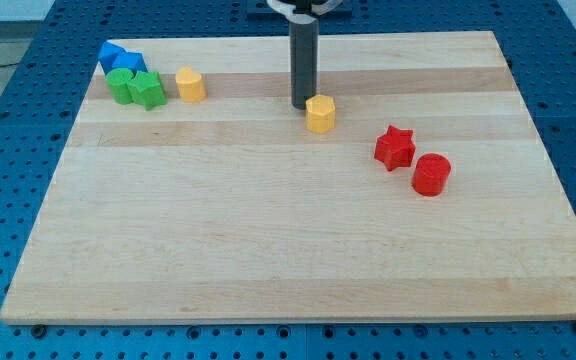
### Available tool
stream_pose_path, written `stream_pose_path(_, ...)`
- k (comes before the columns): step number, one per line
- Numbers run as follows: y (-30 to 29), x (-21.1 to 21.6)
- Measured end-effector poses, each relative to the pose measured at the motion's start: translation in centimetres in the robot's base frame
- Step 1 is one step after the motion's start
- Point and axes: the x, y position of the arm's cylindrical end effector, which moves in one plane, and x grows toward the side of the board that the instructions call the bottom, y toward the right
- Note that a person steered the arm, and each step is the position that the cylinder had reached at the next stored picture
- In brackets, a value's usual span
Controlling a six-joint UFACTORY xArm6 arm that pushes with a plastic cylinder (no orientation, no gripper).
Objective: Move the yellow hexagon close to the red star
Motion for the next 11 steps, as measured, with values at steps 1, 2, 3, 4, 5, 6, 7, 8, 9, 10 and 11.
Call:
stream_pose_path(1,-0.7,1.1)
stream_pose_path(2,1.9,1.5)
stream_pose_path(3,4.2,1.9)
stream_pose_path(4,5.5,2.1)
stream_pose_path(5,5.8,2.3)
stream_pose_path(6,5.8,2.3)
stream_pose_path(7,3.2,3.1)
stream_pose_path(8,-1.3,5.3)
stream_pose_path(9,-8.1,6.2)
stream_pose_path(10,-15.0,6.2)
stream_pose_path(11,-19.9,6.2)
